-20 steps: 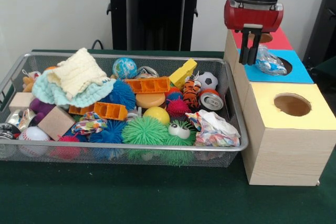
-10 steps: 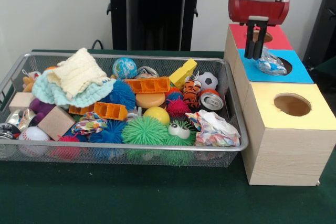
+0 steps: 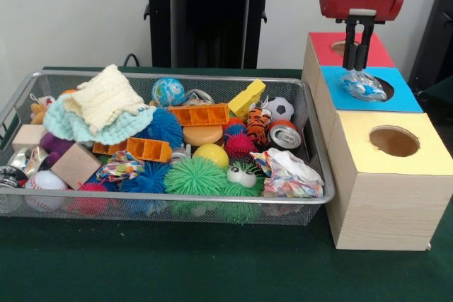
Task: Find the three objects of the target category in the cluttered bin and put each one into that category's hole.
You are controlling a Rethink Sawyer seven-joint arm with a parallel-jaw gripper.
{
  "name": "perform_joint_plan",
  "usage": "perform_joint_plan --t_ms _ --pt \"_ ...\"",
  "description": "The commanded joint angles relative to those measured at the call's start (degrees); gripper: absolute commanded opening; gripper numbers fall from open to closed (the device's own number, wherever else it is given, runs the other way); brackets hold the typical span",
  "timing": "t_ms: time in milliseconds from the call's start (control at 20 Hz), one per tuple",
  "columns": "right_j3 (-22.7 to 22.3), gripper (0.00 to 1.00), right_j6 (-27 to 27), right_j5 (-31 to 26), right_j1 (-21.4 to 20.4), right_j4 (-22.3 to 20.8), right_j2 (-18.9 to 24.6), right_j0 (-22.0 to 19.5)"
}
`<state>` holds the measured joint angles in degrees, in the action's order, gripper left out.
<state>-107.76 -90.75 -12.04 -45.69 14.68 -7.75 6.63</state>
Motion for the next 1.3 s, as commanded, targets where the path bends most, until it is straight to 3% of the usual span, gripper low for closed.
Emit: perform_joint_plan --t_ms 50,800,1300 --pt "-1.4 0.00 -11.0 -2.9 1.1 0.9 3.6 -1.3" --pt "-3.8 0.00 -11.2 2.1 3.1 -0.3 5.1 -2.6" --pt "-4.8 0.00 -11.9 0.6 2.1 0.7 5.7 -2.4"
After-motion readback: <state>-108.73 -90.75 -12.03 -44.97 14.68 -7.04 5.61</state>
